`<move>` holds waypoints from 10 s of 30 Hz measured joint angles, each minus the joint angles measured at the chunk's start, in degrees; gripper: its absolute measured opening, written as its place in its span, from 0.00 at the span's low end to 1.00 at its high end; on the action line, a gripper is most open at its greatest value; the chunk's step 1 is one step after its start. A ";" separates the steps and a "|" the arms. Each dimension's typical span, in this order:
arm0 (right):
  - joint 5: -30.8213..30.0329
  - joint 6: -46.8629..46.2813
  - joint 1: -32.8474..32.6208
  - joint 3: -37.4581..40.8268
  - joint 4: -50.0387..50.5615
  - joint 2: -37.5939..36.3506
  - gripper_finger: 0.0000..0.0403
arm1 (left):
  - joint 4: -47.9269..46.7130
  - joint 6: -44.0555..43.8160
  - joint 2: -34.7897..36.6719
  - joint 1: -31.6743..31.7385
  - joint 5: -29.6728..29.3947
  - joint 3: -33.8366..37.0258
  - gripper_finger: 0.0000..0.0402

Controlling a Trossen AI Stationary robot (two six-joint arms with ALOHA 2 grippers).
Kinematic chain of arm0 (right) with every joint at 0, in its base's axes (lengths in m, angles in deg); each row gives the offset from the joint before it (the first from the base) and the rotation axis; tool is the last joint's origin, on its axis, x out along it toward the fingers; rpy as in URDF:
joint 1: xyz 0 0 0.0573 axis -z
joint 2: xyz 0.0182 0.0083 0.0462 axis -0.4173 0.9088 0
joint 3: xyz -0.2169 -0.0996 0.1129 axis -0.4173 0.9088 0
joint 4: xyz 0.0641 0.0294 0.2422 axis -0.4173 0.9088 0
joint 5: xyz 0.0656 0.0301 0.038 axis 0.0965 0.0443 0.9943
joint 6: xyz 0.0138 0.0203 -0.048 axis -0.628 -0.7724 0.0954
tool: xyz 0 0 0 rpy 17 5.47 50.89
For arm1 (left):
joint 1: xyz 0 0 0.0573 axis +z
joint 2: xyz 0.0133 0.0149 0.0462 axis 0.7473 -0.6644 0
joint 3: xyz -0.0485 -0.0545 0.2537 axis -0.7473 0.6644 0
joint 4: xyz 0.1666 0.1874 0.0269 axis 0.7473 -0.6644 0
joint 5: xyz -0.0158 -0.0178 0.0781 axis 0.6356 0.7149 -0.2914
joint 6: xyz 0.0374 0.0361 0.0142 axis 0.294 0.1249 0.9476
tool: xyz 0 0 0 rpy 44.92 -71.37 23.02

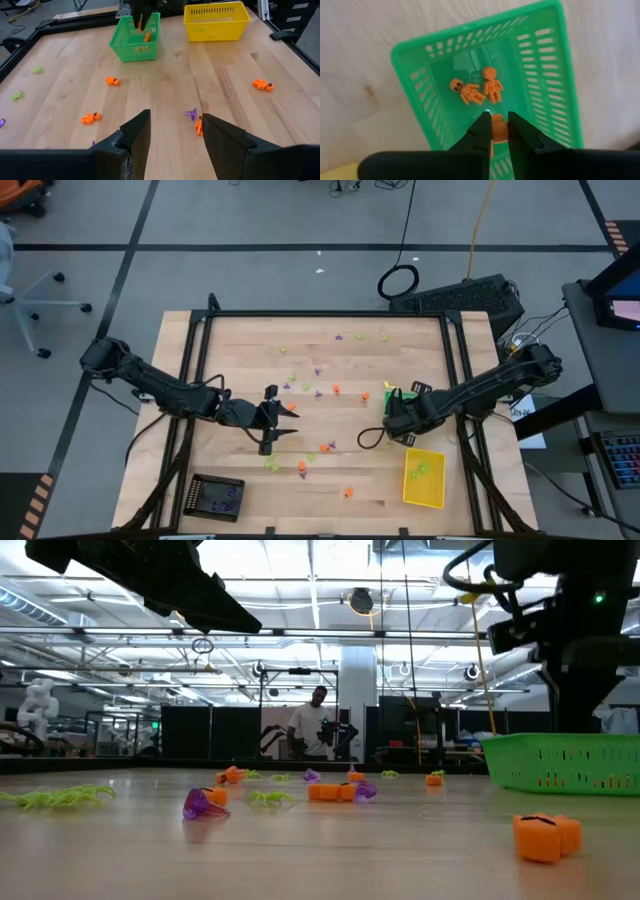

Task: Sort Halloween decoration
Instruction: Put the orange skeleton toy into the green bin, then put the green spider toy into the yellow bin

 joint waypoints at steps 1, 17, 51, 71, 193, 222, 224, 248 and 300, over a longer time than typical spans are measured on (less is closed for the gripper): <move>-0.03 0.01 0.08 0.61 -1.12 0.00 0.06 | 0.00 0.00 0.00 0.00 0.00 0.00 0.45; -3.21 -3.42 0.44 1.88 -3.55 -4.10 0.40 | -0.04 -0.01 -0.02 0.00 -0.02 0.00 0.45; -34.39 11.23 -2.66 1.77 -43.57 -0.14 0.41 | -0.69 1.51 -0.02 0.00 -9.64 0.04 0.45; -12.99 16.20 27.32 -1.16 -39.33 1.31 0.41 | -2.44 1.15 -0.02 -0.07 -9.11 0.04 0.45; 3.09 36.04 57.26 -7.82 -31.58 20.47 0.00 | -4.76 7.98 -0.02 5.62 -8.85 0.00 0.45; 1.06 24.41 24.95 14.40 -52.39 -13.66 0.00 | -4.74 7.91 -0.02 5.62 -8.85 0.00 0.45; -1.51 24.21 22.16 15.65 -54.36 -14.05 0.00 | -4.57 7.91 -0.02 5.62 -8.85 0.00 0.45; -13.73 41.64 2.99 21.11 -79.67 -11.34 0.00 | -3.22 7.43 0.00 5.62 -8.90 0.00 0.45; -13.70 80.17 2.58 21.11 -79.09 -11.34 0.00 | -2.99 7.89 0.00 5.62 -8.87 0.00 0.45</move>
